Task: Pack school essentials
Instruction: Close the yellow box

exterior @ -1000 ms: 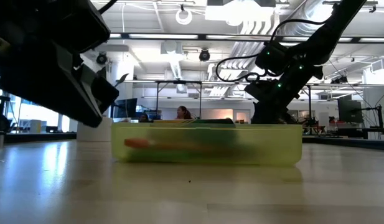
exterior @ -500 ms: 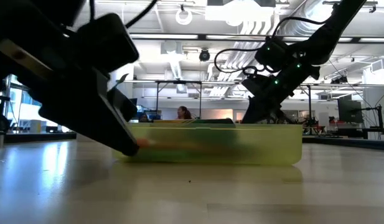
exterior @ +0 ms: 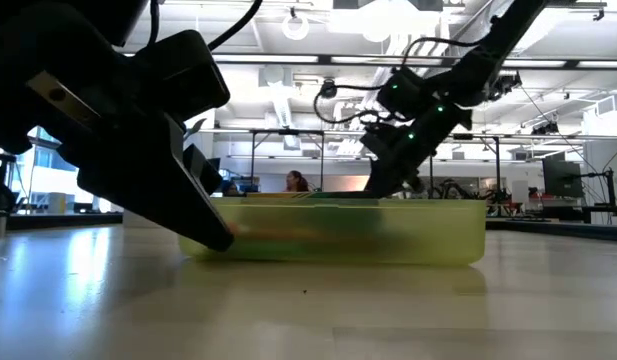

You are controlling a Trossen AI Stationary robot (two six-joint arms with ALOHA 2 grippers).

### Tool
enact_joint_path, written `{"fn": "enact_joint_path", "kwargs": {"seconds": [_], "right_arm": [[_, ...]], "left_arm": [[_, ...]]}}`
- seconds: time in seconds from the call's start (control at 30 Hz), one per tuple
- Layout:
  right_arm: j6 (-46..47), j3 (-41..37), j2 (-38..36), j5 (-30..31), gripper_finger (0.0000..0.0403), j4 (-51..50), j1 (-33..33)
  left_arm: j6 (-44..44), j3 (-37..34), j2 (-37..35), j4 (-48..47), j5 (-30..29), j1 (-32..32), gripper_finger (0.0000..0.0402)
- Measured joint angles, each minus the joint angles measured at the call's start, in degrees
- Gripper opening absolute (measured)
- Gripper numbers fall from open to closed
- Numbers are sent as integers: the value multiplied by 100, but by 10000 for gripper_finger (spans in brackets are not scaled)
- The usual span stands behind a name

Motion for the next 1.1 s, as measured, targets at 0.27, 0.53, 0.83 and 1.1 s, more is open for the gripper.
{"fn": "enact_joint_path", "kwargs": {"seconds": [0.27, 0.53, 0.83, 1.1], "right_arm": [[-407, 654, 670, -622, 0, -834, 38], [-700, 1189, 1271, -1311, 0, -1281, 79], [-912, 1625, 1343, -1618, 0, -1700, 137], [-959, 1703, 1339, -1449, 0, -1938, 177]], "left_arm": [[-1, 0, -2, 51, -35, 65, 5], [-284, 0, -4, 107, -37, 188, 5], [-310, 0, -4, 142, -43, 190, 5], [-448, 0, -5, 152, -46, 190, 5]]}}
